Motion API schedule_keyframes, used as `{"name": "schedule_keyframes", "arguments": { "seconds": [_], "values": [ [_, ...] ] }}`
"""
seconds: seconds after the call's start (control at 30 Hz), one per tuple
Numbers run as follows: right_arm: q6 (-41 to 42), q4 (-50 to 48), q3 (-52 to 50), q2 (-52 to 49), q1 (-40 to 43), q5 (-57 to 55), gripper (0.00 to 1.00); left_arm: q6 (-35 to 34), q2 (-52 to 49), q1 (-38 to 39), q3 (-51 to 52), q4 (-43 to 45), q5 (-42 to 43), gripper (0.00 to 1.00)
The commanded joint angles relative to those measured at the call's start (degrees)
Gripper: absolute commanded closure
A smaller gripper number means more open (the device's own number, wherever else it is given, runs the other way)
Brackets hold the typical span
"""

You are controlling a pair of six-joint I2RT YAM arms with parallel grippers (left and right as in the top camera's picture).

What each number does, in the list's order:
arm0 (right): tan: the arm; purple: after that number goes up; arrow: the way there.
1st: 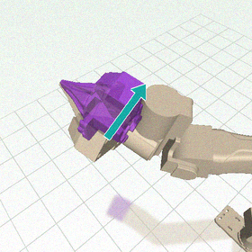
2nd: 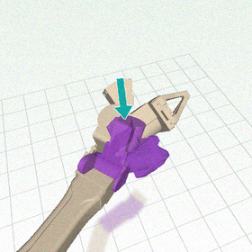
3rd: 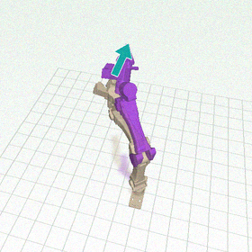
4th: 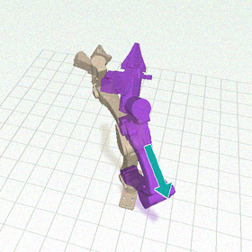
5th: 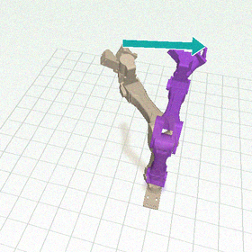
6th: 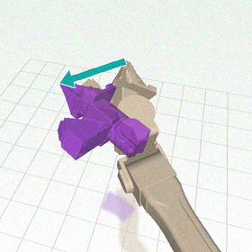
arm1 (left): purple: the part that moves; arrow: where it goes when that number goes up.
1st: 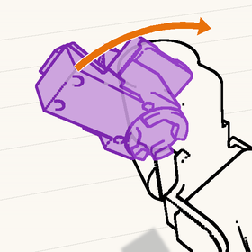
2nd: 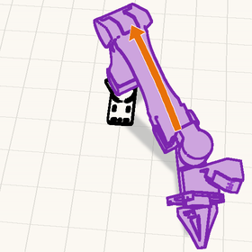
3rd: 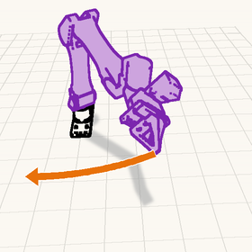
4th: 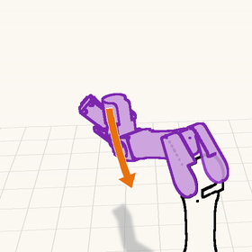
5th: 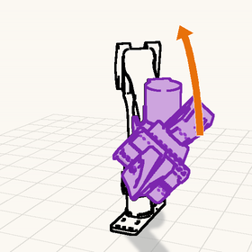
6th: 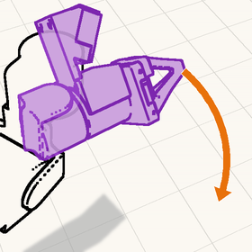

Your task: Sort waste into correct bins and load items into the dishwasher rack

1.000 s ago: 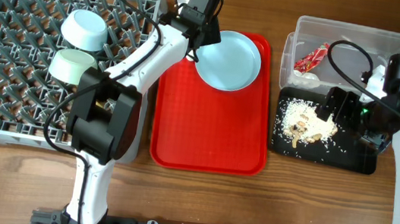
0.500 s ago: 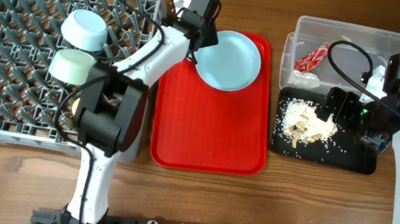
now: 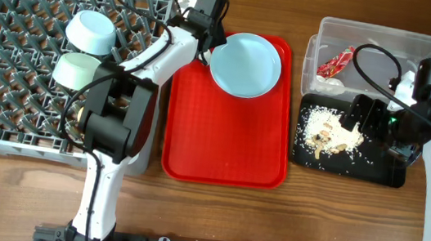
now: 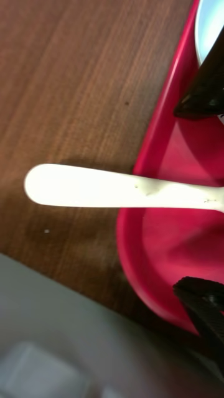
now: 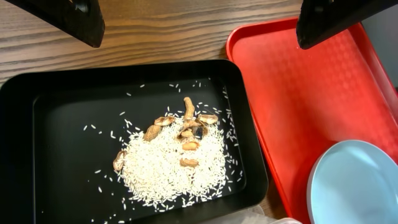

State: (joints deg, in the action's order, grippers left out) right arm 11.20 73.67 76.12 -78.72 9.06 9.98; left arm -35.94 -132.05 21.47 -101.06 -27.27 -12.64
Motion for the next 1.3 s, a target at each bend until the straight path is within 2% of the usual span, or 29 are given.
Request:
{"name": "schedule_keyframes", "arguments": {
  "seconds": [0.0,0.1,0.13,0.2,0.33,0.43,0.5,0.67,0.93,1.13,1.27],
  "values": [
    [-0.76,0.15,0.37,1.14,0.13,-0.98,0.0,-0.76,-2.71,0.0,-0.42,-0.61,0.39,0.19],
    [-0.72,0.13,0.37,1.14,0.13,-0.98,0.0,-0.74,-2.75,0.04,-0.42,-0.52,0.37,0.28],
    [-0.74,0.13,0.37,1.14,0.13,-0.98,0.0,-0.74,-2.75,0.04,-0.42,-0.5,0.35,0.38],
    [-0.74,0.13,0.37,1.14,0.13,-0.98,0.0,-0.74,-2.75,0.0,-0.42,-0.59,0.35,0.51],
    [-0.74,0.11,0.37,1.14,0.13,-0.98,0.0,-0.76,-2.75,0.07,-0.42,-0.61,0.37,0.69],
    [-0.74,0.11,0.37,1.14,0.13,-0.98,0.0,-0.72,-2.75,0.15,-0.42,-0.92,0.37,0.74],
    [-0.76,0.13,0.37,1.14,0.13,-1.01,0.0,-0.52,-2.75,0.15,-0.42,-1.22,0.39,0.83],
    [-0.74,0.37,0.37,1.14,0.13,-0.98,0.0,-0.48,-2.51,0.15,-0.44,-2.4,0.37,0.93],
    [-0.76,0.55,0.37,1.14,0.13,-0.98,0.0,-0.31,1.09,0.15,-0.44,-5.55,0.85,0.96],
    [-0.74,0.52,0.37,1.14,0.13,-0.98,0.0,-0.02,10.84,0.15,-0.48,-15.08,2.56,0.96],
    [-0.74,0.52,0.37,1.14,0.13,-0.98,0.0,4.57,17.2,0.15,-0.48,-22.29,3.37,0.96]
  ]
}}
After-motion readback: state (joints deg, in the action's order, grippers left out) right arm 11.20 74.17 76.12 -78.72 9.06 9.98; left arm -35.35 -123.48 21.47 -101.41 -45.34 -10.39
